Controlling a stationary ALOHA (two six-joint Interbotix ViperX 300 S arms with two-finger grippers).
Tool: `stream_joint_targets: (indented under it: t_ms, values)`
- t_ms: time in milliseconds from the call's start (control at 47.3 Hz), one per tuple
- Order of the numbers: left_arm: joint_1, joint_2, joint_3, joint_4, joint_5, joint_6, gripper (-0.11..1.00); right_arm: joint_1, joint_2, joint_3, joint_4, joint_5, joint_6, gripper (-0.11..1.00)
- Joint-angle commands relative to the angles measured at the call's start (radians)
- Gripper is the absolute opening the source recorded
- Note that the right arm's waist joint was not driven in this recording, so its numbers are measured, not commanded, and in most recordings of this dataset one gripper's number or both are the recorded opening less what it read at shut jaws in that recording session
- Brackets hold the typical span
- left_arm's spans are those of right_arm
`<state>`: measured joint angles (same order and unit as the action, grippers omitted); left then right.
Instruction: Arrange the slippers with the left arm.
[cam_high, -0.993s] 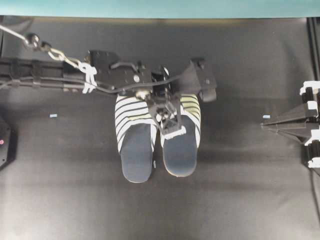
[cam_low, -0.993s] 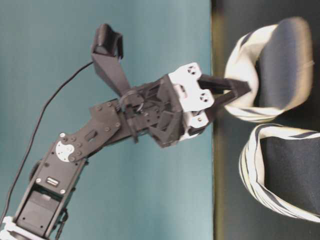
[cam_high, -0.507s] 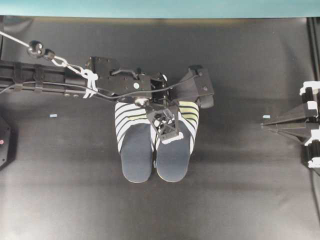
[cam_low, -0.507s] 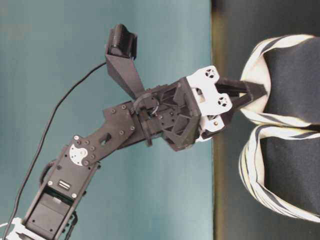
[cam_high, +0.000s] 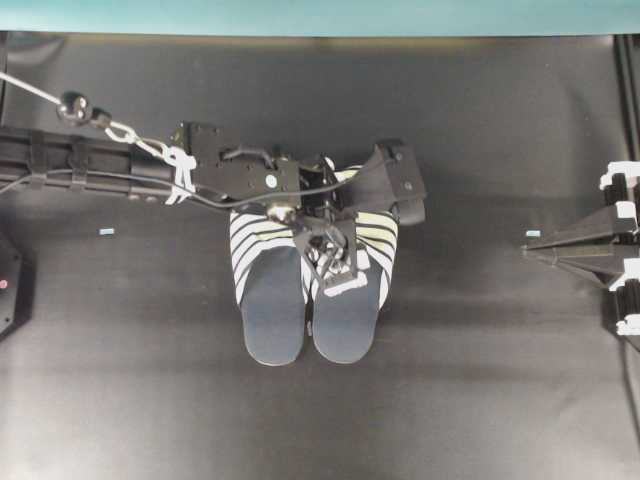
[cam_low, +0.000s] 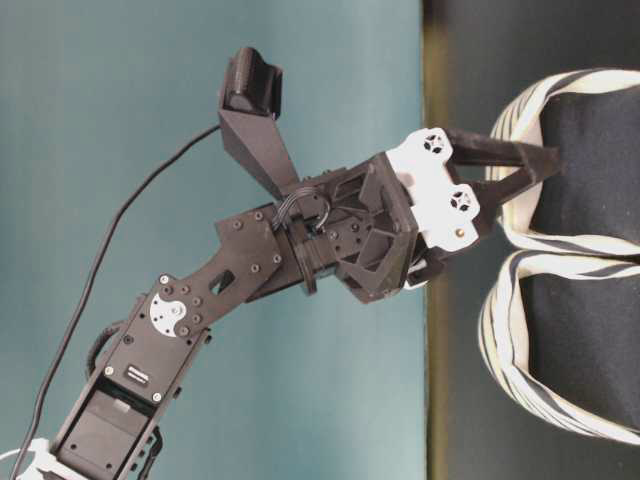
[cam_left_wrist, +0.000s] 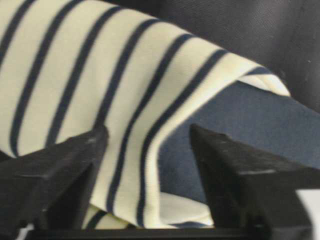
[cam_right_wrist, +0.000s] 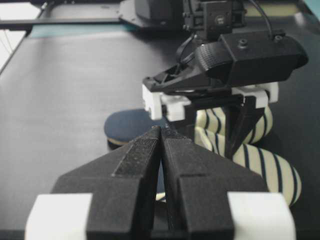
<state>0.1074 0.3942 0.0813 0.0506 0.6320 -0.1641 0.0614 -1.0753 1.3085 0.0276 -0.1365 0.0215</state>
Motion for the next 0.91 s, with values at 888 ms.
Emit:
stream_joint_targets:
  t_ms: [888]
  values:
    - [-0.02, -0.472, 0.341, 0.003, -0.275, 0.063, 0.86, 0.0, -0.005, -0.002, 0.003, -0.017, 0.003, 0.0]
